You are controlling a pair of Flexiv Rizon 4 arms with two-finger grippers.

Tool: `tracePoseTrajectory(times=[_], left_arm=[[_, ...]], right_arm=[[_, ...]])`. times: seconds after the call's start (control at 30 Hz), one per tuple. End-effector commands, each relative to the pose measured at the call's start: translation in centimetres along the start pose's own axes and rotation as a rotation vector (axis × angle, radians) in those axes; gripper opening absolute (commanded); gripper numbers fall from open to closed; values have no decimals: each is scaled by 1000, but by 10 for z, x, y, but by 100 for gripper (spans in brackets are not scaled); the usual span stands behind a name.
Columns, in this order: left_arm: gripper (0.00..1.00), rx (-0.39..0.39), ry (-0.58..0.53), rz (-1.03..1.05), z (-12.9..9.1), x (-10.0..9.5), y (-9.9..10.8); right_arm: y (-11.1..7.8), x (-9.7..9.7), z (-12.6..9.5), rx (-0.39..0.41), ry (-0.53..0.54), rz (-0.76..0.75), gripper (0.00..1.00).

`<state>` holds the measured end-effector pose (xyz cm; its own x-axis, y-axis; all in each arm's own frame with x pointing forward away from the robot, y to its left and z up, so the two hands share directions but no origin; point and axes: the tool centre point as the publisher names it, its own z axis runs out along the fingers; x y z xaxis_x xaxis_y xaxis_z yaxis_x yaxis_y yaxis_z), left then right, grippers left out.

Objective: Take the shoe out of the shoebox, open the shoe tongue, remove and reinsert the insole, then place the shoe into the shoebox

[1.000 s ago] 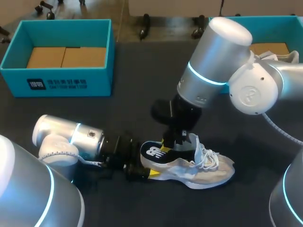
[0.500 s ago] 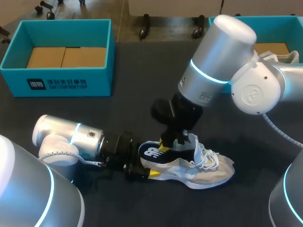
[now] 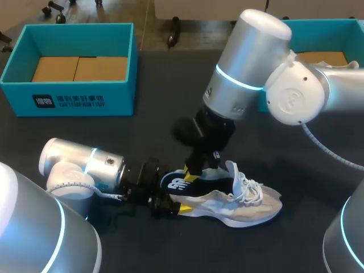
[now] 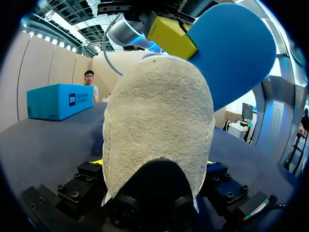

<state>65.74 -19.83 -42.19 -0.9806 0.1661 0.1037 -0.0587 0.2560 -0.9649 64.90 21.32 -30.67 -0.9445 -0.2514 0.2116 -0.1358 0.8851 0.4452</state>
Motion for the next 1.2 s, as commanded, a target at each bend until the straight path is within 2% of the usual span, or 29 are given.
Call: tracePoseTrajectory(times=[0.03, 0.17, 0.23, 0.3, 0.33, 0.7, 0.97, 1.2], left_arm=[[0, -1, 2, 0, 0, -3, 2], [0, -1, 2, 0, 0, -3, 2], [0, -1, 2, 0, 0, -3, 2], [0, -1, 2, 0, 0, -3, 2], [0, -1, 2, 0, 0, -3, 2], [0, -1, 2, 0, 0, -3, 2], [0, -1, 2, 0, 0, -3, 2], [0, -1, 2, 0, 0, -3, 2]], right_arm=[[7, -7, 6, 11, 22, -13, 1], [4, -7, 7, 21, 25, -12, 41], [0, -6, 7, 23, 21, -5, 49], [-5, -5, 6, 21, 16, 8, 62], [-8, -5, 6, 17, 14, 16, 64], [-36, -5, 7, 2, 1, 169, 61], [-37, -11, 11, 58, 66, 260, 56], [-36, -7, 13, 47, 80, 289, 49]])
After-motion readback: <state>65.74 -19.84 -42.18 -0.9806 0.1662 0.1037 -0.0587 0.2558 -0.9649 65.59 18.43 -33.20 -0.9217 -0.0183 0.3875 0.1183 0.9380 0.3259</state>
